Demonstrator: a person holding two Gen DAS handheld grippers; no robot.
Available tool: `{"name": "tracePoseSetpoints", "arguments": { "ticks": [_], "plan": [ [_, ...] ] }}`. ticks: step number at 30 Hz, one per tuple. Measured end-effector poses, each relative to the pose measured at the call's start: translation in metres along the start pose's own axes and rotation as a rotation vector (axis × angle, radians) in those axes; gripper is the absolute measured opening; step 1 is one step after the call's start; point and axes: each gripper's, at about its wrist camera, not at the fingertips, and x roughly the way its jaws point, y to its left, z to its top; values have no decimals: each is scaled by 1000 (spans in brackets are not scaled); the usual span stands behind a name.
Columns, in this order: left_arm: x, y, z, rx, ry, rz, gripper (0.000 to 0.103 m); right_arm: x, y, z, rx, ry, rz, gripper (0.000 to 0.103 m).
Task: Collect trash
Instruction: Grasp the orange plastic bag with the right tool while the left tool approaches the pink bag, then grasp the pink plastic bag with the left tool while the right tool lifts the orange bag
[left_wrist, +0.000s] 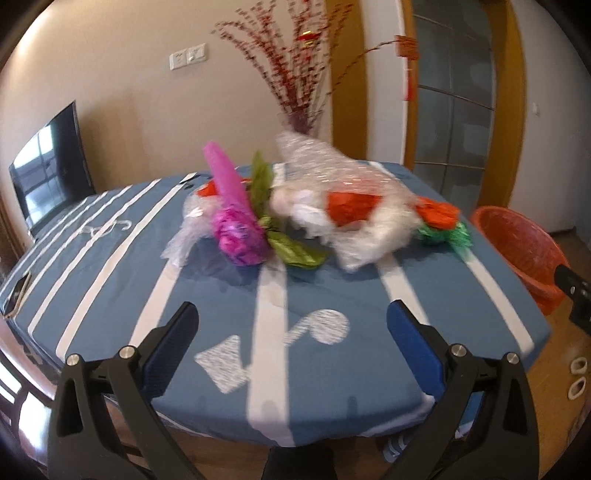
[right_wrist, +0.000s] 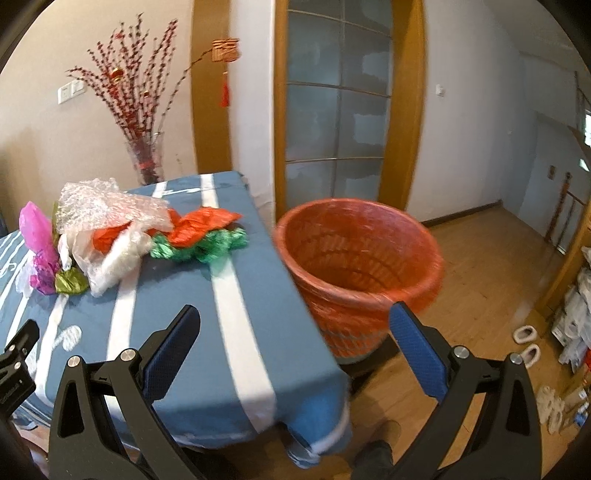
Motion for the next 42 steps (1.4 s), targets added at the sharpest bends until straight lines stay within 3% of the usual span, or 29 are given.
{"name": "tracePoseSetpoints", "arguments": {
  "ticks": [4,5,9,13,20,23,30,42],
  "plan": [
    [20,25,11,-61,37,29,99,31,19,22,-2,17,69,90],
    [25,32,14,-73,43,41,99,42,25,28,-4,36,86,79],
    [42,51,22,-112,40,62,99,83,39,46,21,108,158,59],
    [55,66,31,-130,38,84,99,119,55,63,38,159,200,51],
    [77,86,41,-178,59,46,99,160,79,78,3,206,211,46],
    [82,87,45,-178,54,34,99,177,83,73,-14,256,216,37],
    [86,85,51,-154,36,20,89,173,86,68,-63,235,242,14],
    [91,82,67,-173,48,-23,77,123,55,73,0,125,266,9]
  ]
}}
